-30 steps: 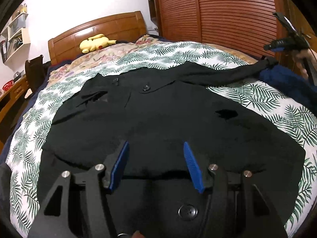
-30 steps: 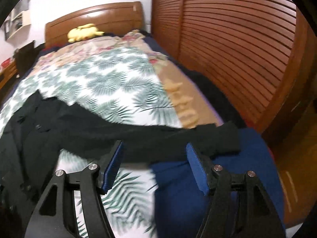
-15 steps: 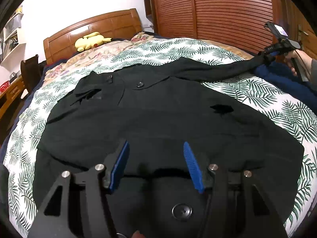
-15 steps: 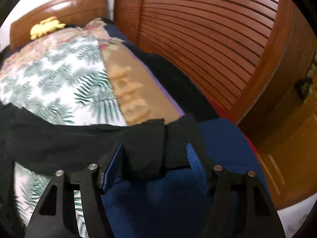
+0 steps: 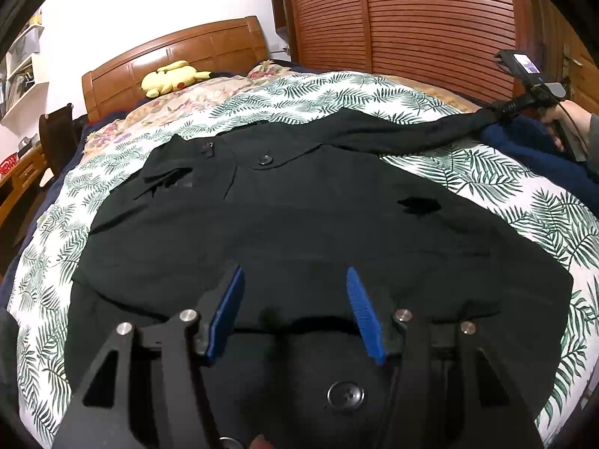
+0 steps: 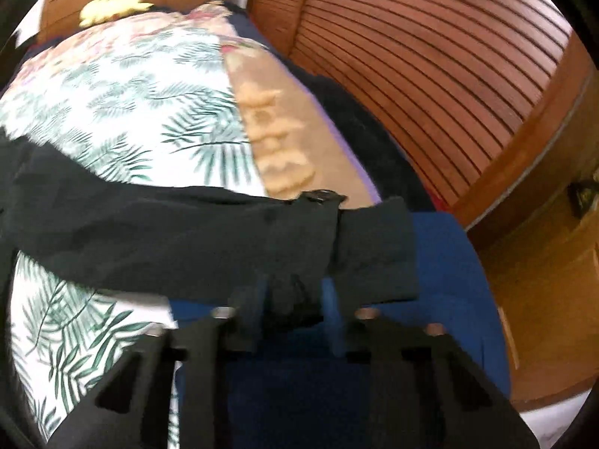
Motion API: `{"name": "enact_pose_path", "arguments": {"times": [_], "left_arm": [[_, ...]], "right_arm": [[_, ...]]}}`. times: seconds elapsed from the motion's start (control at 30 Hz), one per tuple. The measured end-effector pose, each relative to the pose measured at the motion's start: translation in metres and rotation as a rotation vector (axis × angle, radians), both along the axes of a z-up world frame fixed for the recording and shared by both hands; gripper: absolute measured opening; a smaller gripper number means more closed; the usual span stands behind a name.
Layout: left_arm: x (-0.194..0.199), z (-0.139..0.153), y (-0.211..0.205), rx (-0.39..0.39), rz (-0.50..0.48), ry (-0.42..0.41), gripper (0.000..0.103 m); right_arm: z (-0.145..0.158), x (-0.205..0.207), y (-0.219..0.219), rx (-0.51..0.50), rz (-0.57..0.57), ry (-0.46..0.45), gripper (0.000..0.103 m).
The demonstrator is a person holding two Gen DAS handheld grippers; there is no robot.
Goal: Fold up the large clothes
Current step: 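Lift the gripped sleeve with the right tool and fold it across the coat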
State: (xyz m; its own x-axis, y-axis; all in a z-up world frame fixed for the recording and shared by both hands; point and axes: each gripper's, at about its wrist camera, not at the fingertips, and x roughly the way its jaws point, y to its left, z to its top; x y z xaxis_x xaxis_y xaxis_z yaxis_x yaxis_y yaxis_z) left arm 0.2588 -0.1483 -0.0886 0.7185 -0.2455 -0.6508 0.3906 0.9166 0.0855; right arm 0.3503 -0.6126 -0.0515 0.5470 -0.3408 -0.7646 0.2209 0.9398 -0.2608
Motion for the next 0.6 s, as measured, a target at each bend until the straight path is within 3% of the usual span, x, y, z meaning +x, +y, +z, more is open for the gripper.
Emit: {"name": "enact_pose_path", "arguments": {"times": [0.37, 0.6], "left_arm": [[-0.016, 0.026, 0.014, -0.025, -0.003, -0.048, 0.056], [-0.029, 0.045, 0.035, -0.049, 0.011, -0.075, 0.056]], "right_arm": [[0.078, -0.041, 0.079, -0.061, 0.160, -0.150, 0.008], [0.129, -0.066, 0.164, -0.073, 0.317, -0.244, 0.008]]}}
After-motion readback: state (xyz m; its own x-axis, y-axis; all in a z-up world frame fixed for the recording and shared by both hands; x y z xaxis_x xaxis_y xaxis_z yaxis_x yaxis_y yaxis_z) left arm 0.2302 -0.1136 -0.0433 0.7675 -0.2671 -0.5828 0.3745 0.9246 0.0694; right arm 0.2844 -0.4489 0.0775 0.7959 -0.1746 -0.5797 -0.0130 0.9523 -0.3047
